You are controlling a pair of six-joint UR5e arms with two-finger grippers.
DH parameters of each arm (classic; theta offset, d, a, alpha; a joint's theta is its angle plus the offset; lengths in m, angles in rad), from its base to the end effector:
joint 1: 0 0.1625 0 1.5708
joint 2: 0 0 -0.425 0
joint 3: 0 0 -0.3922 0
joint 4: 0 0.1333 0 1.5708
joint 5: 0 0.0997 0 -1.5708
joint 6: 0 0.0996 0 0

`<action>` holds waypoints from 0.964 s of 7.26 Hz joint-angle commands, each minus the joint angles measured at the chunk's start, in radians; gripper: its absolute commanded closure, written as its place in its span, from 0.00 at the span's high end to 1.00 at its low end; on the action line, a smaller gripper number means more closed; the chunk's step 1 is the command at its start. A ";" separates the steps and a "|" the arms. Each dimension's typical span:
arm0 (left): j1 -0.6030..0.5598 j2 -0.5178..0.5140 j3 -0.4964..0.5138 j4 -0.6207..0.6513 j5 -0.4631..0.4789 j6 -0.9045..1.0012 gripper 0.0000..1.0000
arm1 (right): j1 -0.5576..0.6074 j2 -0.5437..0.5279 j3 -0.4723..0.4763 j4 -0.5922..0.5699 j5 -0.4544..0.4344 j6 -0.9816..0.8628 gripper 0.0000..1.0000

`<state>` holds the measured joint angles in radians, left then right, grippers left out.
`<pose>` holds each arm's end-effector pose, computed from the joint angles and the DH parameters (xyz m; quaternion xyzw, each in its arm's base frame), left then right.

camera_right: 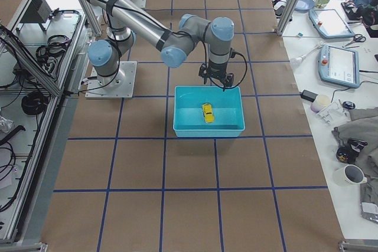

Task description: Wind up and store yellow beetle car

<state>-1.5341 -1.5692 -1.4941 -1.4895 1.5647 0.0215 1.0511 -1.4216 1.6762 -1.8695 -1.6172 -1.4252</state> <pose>-0.1153 -0.5092 0.5357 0.0073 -0.9968 0.0798 0.0007 -0.1598 -0.5384 0.3890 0.4368 -0.8990 -0.0068 0.0313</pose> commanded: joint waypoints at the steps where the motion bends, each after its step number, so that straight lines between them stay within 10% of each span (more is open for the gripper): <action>1: 0.000 0.000 0.000 0.000 0.000 0.002 1.00 | 0.080 -0.028 -0.164 0.276 0.016 0.580 1.00; 7: 0.002 0.000 0.002 0.000 0.000 0.000 1.00 | 0.481 -0.051 -0.201 0.316 0.054 1.478 1.00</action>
<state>-1.5325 -1.5693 -1.4933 -1.4895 1.5646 0.0215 1.4712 -1.4716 1.4684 -1.5498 -1.5596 -0.0581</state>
